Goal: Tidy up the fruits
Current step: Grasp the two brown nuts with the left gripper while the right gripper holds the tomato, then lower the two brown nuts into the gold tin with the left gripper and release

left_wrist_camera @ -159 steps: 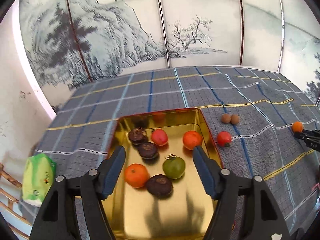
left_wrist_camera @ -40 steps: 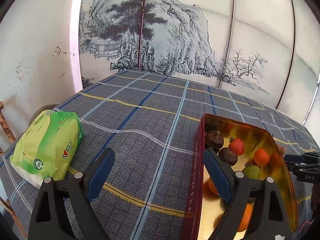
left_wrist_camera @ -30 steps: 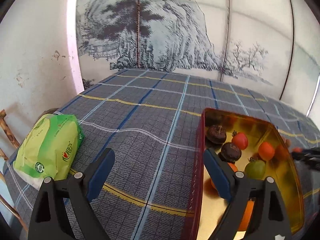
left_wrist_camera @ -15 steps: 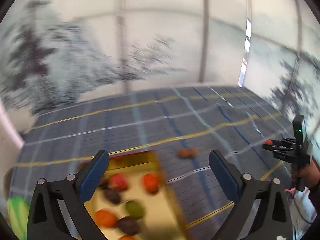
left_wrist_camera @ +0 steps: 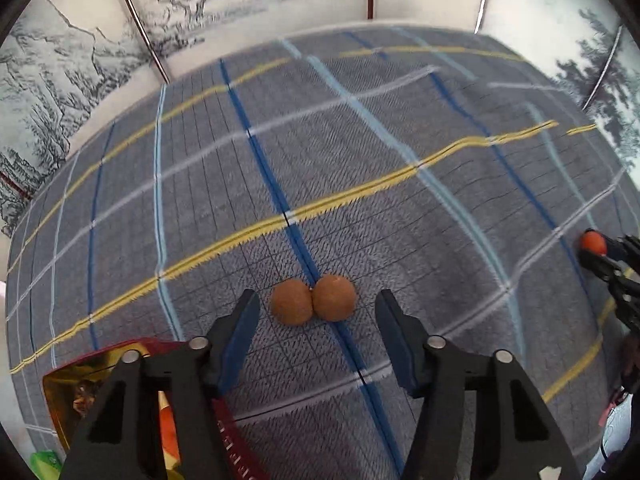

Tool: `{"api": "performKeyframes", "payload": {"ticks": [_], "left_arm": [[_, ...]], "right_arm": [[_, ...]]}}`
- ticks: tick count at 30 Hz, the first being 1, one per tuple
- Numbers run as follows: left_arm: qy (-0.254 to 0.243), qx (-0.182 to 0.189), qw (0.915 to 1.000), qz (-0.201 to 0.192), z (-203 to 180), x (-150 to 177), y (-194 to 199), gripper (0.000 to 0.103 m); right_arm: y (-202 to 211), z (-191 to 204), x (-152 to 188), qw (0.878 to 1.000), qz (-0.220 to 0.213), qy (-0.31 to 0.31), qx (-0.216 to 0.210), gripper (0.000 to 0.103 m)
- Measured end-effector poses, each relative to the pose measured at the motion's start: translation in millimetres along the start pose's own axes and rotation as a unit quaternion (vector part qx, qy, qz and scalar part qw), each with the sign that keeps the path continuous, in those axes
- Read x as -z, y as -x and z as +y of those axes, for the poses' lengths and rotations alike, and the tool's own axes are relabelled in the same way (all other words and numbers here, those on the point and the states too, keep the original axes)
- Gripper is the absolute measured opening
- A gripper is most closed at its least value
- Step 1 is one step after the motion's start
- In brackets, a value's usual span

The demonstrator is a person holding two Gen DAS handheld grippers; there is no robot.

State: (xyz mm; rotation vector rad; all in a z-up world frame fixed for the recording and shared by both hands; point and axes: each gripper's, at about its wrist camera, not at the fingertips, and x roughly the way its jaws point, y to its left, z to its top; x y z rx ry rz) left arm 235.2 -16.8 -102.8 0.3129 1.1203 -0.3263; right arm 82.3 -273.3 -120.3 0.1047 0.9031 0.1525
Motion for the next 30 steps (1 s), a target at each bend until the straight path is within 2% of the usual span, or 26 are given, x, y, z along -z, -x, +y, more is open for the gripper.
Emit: {"api": "performKeyframes", "payload": {"ticks": [3, 7, 12, 15, 18, 21, 23, 27, 30], "left_arm": [[0.005, -0.006, 0.9998, 0.017, -1, -2, -11, 0.044], [0.018, 0.018, 0.9996, -0.008, -1, 2, -3, 0.043], [0.053, 0.029, 0.9944, -0.087, -13, 28, 54, 0.043], [0.096, 0.044, 0.9871, -0.120, -11, 61, 95, 0.043], [0.133, 0.047, 0.9806, -0.135, 1, 101, 129, 0.043], [0.151, 0.012, 0.9793, -0.135, 18, 146, 155, 0.043], [0.160, -0.005, 0.9791, -0.125, 31, 169, 161, 0.043], [0.160, -0.065, 0.9785, -0.112, 52, 205, 164, 0.044], [0.165, -0.063, 0.9775, -0.116, 58, 219, 162, 0.044]], "right_arm": [[1, -3, 0, 1.000, -0.001, -0.009, -0.011, 0.033], [0, -7, 1, 1.000, -0.002, -0.018, -0.021, 0.033], [0, -8, 1, 0.999, -0.002, -0.021, -0.023, 0.033], [1, -8, 1, 1.000, -0.002, -0.021, -0.022, 0.033], [1, -5, 1, 1.000, -0.001, -0.016, -0.015, 0.033], [0, -4, 0, 1.000, 0.000, -0.013, -0.010, 0.033], [0, -2, 0, 1.000, 0.000, -0.009, -0.003, 0.032], [-1, 0, 0, 1.000, 0.002, -0.003, 0.005, 0.033], [-1, 3, 0, 1.000, 0.003, 0.005, 0.014, 0.033]]}}
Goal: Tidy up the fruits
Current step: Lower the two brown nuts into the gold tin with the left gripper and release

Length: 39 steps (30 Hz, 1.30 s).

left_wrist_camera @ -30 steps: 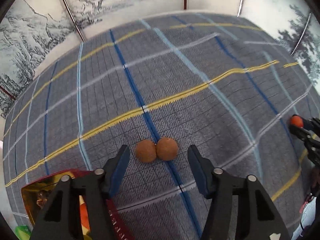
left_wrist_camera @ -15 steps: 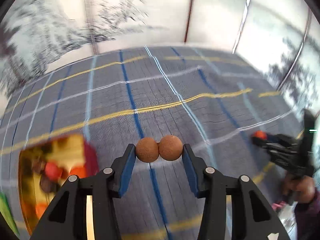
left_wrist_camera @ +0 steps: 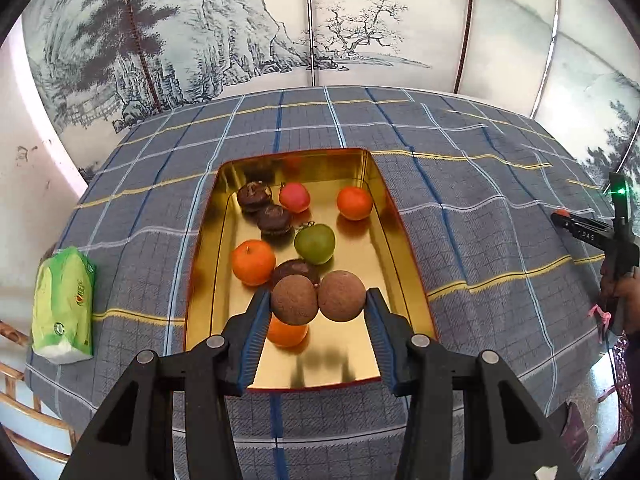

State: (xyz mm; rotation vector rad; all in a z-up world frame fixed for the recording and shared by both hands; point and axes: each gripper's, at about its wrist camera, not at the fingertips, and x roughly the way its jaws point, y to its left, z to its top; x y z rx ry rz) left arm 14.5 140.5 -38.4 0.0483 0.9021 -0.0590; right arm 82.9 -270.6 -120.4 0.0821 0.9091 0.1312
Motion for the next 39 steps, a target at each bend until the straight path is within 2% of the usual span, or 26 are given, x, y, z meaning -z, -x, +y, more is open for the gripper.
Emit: {"api": "performKeyframes", "payload": {"ticks": [8, 14, 32, 35, 39], "left_arm": [[0.004, 0.020, 0.9997, 0.013, -10, -5, -30, 0.044], [0.028, 0.026, 0.9989, 0.028, -8, -4, -52, 0.044], [0.032, 0.034, 0.9988, 0.016, -11, -7, -67, 0.044], [0.036, 0.035, 0.9987, 0.007, -10, -6, -63, 0.049], [0.031, 0.026, 0.9989, -0.023, -8, -4, -52, 0.063]], "right_arm": [[-1, 3, 0, 1.000, 0.002, 0.011, 0.012, 0.033], [-1, 4, -1, 1.000, 0.002, 0.014, 0.015, 0.032], [-1, 5, -1, 1.000, 0.003, 0.015, 0.016, 0.032], [-1, 5, -1, 1.000, 0.003, 0.015, 0.016, 0.032], [-2, 4, -2, 1.000, 0.003, 0.017, 0.018, 0.033]]}}
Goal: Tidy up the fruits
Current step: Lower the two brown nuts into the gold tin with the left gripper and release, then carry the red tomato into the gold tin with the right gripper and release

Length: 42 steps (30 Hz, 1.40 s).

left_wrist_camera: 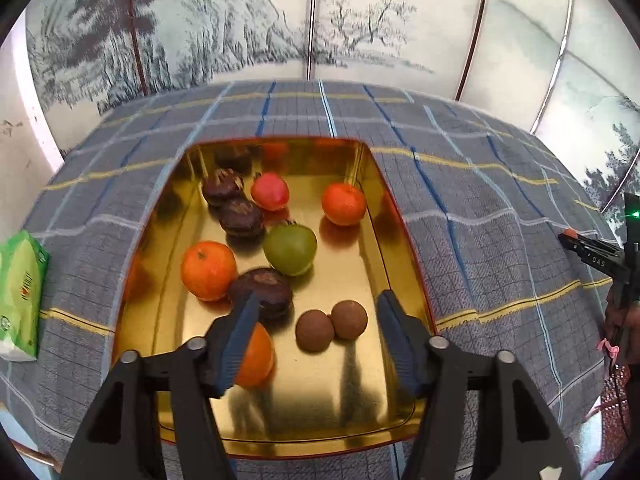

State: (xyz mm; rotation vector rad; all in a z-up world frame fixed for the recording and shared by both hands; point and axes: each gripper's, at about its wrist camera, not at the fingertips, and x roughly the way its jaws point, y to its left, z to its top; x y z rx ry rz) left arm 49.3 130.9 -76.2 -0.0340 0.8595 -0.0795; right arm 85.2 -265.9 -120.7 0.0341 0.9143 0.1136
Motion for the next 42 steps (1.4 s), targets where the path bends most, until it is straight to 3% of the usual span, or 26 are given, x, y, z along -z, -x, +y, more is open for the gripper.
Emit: {"api": "performKeyframes", "payload": {"ticks": [4, 9, 19, 22, 27, 33, 40, 42], "left_arm": [[0.002, -0.028, 0.9980, -0.056, 7, 2, 21, 0.072], [0.038, -0.074, 0.9881, -0.129, 38, 4, 45, 0.079], [0.068, -0.145, 0.9747, -0.156, 106, 11, 39, 0.079], [0.078, -0.149, 0.9713, -0.168, 123, 14, 38, 0.079], [0.100, -0.147, 0.9686, -0.174, 143, 12, 32, 0.079], [0.108, -0.152, 0.9668, -0.174, 153, 5, 21, 0.079], [0.131, -0.136, 0.9674, -0.169, 161, 8, 19, 0.081], [0.134, -0.138, 0.9666, -0.170, 161, 9, 20, 0.086]], "right_arm": [[0, 1, 0, 1.000, 0.000, 0.002, 0.002, 0.032], [-1, 3, -1, 1.000, 0.001, 0.008, 0.009, 0.033], [13, -2, 6, 1.000, -0.006, -0.023, -0.008, 0.033], [32, 7, 7, 0.999, -0.020, -0.029, -0.037, 0.033], [68, 61, -5, 0.995, -0.047, 0.019, -0.089, 0.033], [94, 157, -29, 0.979, -0.067, 0.094, -0.170, 0.033], [77, 248, -45, 0.961, -0.051, 0.147, -0.229, 0.033], [65, 267, -50, 0.959, -0.040, 0.156, -0.234, 0.033]]}}
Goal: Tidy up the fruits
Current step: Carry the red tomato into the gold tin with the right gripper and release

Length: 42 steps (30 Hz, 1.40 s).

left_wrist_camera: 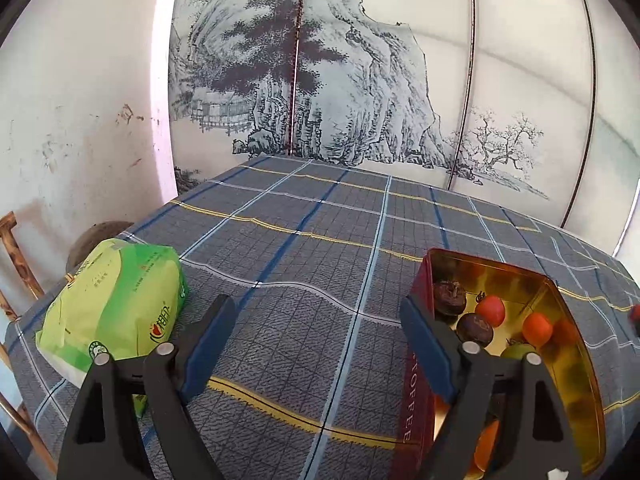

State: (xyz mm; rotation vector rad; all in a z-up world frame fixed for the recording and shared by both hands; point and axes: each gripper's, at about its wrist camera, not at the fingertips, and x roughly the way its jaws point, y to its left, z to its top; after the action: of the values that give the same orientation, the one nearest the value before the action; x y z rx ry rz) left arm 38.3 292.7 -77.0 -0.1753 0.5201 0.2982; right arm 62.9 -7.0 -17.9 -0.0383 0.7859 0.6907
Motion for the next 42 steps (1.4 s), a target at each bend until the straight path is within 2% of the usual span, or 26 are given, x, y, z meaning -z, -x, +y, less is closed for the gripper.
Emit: {"api": "performKeyframes", "payload": {"ticks": [5, 13, 42], "left_arm": [[-0.014, -0.003, 0.9999, -0.001, -4, 2, 1, 0.091], [-0.036, -0.008, 0.9991, -0.022, -13, 4, 9, 0.094], [-0.041, -0.011, 0.9988, -0.024, -15, 5, 10, 0.097]], "right_arm": [[-44, 14, -8, 0.999, 0.035, 0.015, 0.010, 0.033], [-71, 24, -5, 0.997, 0.062, 0.033, 0.019, 0.033], [-90, 34, 1, 0.996, 0.074, 0.040, 0.027, 0.033]]}}
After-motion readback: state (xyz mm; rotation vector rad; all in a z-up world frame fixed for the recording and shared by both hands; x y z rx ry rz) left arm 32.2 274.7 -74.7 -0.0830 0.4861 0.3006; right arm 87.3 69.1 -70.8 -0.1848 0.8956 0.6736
